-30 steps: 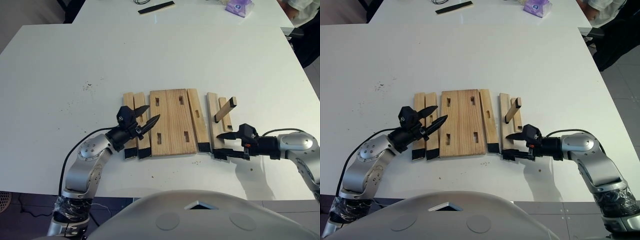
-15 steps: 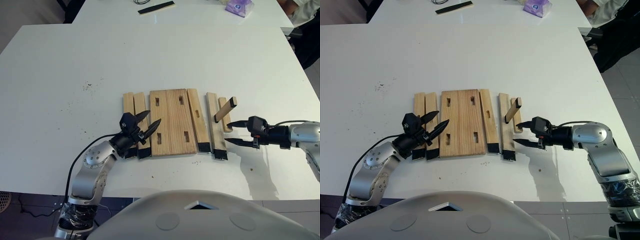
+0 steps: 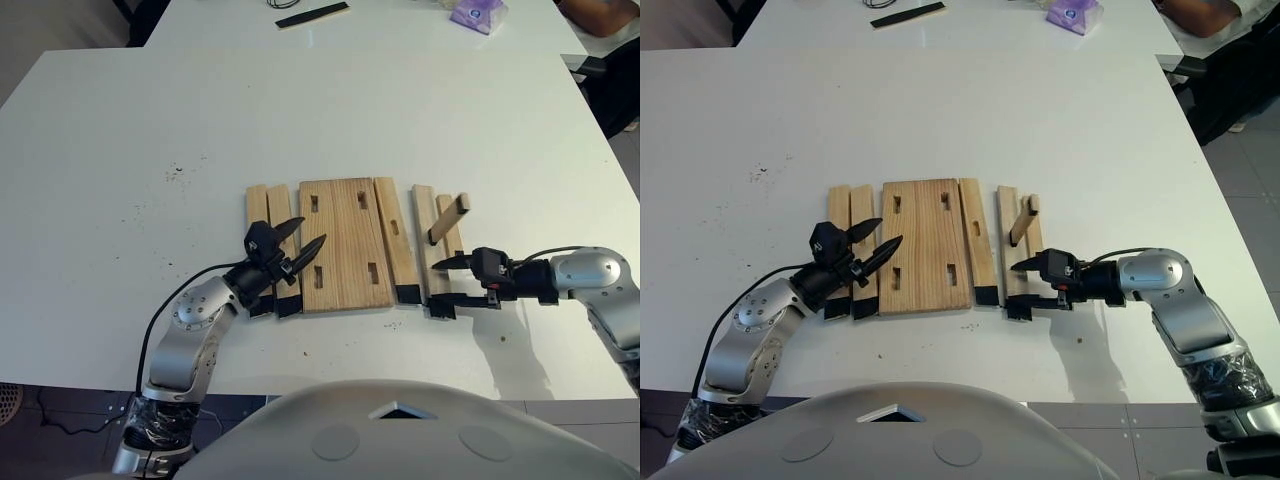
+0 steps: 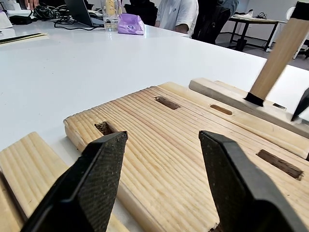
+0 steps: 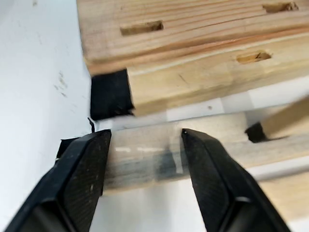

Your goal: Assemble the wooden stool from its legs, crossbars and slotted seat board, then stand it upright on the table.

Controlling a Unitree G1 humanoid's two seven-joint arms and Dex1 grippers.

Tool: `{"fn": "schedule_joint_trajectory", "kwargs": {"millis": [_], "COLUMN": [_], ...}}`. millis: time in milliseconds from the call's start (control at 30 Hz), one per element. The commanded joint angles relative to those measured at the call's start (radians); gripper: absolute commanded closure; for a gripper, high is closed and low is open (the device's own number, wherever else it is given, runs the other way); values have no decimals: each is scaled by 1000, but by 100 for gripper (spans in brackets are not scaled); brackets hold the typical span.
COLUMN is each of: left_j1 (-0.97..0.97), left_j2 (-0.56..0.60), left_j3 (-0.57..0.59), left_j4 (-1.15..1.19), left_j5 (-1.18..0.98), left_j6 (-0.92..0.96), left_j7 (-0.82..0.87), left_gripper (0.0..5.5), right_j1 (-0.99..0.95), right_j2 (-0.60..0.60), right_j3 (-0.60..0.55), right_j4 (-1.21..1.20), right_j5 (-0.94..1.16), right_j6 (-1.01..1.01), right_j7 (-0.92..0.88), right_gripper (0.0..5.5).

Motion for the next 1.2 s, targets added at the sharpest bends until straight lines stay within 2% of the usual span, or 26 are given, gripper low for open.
{"fn": "schedule_joint_trajectory", "kwargs": {"millis": [33,167,300,433,567,733,1200], "left_j1": [6,18,31,61,77,63,46], "left_j2": [6,5,2,-2,-14,-7,-5], "left_j3": [-11,-14,-11,-4,-13,-28,-41], "left_j4": [6,3,-3,-17,-19,-10,6], "left_j5": [16,20,22,25,37,58,60], "left_j6": [-2,-7,-13,-21,-30,-33,-33], "left_j7": [0,5,12,28,48,41,30], "left_gripper": [274,274,274,274,274,274,274], "right_j1": [-59,-56,13,83,119,99,109], "right_j2": [-20,-36,-34,-13,35,152,248], "right_j3": [14,-33,-146,-224,-205,-202,-110], "right_j4": [104,63,-133,-290,-403,-418,-434], "right_j5": [-104,-22,195,256,201,181,160], "right_j6": [-104,-79,188,449,625,788,838], "right_j7": [-21,11,-32,-213,-410,-611,-690], "right_gripper": [281,281,281,217,217,217,217]}}
